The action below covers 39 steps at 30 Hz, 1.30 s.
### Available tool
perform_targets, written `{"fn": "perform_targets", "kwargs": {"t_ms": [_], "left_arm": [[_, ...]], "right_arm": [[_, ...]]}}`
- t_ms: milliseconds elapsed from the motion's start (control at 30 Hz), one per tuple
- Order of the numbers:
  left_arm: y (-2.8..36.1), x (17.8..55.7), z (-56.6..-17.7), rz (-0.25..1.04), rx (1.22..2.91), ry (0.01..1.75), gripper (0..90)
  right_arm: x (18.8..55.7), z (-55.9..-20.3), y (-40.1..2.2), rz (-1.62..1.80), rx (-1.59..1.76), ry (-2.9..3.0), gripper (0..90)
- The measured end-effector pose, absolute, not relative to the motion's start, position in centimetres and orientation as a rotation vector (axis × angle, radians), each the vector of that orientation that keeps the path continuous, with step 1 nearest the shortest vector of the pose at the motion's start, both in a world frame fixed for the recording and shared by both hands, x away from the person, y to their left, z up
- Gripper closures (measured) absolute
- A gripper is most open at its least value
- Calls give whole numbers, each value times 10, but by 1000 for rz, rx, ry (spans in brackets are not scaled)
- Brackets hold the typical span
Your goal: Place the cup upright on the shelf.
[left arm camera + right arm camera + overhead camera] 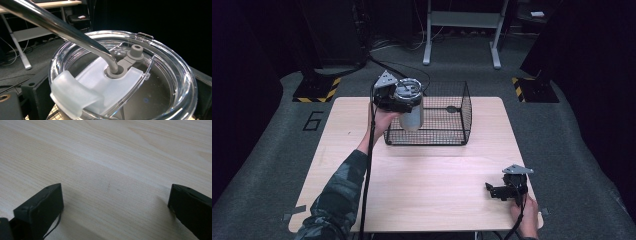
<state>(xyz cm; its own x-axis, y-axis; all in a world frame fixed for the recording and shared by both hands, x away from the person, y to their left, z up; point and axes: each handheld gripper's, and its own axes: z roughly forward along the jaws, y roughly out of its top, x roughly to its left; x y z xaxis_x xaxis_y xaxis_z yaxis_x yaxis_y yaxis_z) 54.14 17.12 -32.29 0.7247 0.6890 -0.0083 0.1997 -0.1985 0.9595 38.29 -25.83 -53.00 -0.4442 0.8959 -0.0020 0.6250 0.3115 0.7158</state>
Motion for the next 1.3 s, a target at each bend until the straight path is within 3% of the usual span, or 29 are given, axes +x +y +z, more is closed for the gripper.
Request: {"fn": "perform_targets", "kwargs": {"t_ms": [1300], "left_arm": [[134,596,-354,554,1747,886,37]], "right_arm": [[383,-530,-258,922,1361,2171,0]]}}
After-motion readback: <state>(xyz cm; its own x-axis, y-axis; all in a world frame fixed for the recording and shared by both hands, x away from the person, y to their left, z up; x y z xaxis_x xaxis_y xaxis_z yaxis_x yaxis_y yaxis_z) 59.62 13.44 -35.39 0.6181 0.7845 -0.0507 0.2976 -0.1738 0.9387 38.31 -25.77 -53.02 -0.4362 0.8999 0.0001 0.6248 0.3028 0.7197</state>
